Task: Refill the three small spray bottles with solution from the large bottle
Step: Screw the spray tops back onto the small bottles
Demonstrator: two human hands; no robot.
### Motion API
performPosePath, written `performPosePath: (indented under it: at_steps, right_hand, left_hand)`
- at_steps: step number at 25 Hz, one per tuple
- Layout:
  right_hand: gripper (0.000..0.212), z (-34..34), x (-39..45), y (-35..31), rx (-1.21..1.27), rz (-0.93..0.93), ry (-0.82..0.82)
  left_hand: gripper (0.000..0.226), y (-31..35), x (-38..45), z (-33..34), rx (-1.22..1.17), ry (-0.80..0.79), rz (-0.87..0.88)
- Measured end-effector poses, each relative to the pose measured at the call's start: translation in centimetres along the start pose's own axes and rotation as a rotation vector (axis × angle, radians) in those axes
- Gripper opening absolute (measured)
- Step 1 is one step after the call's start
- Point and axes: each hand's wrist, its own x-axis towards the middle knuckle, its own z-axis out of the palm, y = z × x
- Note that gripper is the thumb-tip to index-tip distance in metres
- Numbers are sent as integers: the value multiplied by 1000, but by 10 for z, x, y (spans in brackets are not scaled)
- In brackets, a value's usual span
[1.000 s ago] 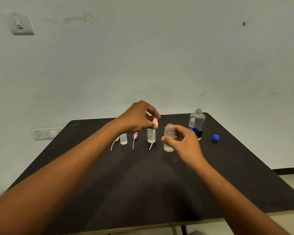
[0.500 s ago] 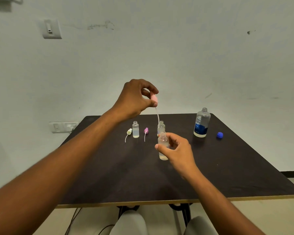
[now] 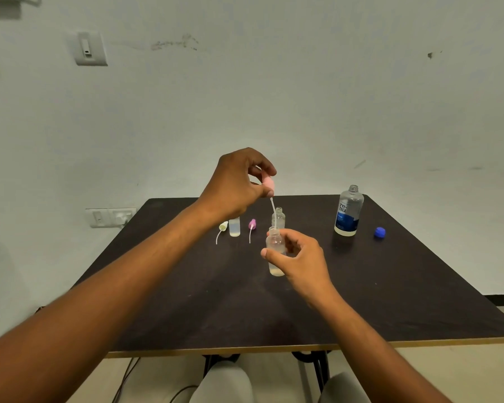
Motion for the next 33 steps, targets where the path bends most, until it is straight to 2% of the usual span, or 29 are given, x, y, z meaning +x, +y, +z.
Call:
performPosePath:
  at_steps: [9,21,23,26,28,30,33]
  right_hand:
    - [34,-2,9,-2,-7,-3,43]
    - [26,1,13,1,-2,-48,85]
    - [26,1,14,2,5,-49,85]
    - [26,-2,16,3,22,-49,86]
    - [30,-3,16,2,37,-37,96]
    - [35,-2,16,0,40,-29,103]
    - [32,-1,16,-4,40,-42,106]
  left_hand:
    - [32,-9,-20,22,-42,-118,-5]
    - [29,-19,-37,40,-31,-135,81]
    - [33,-19,-38,42,-53,-151,65]
    - [53,-17,-39,39,-174,-169,-15]
    - [58,-16,-38,38,-241,-107,-90]
    - [47,-13,-37,40,-248,-31,-155]
    - [24,-8,-31,45,-278,-9,-222]
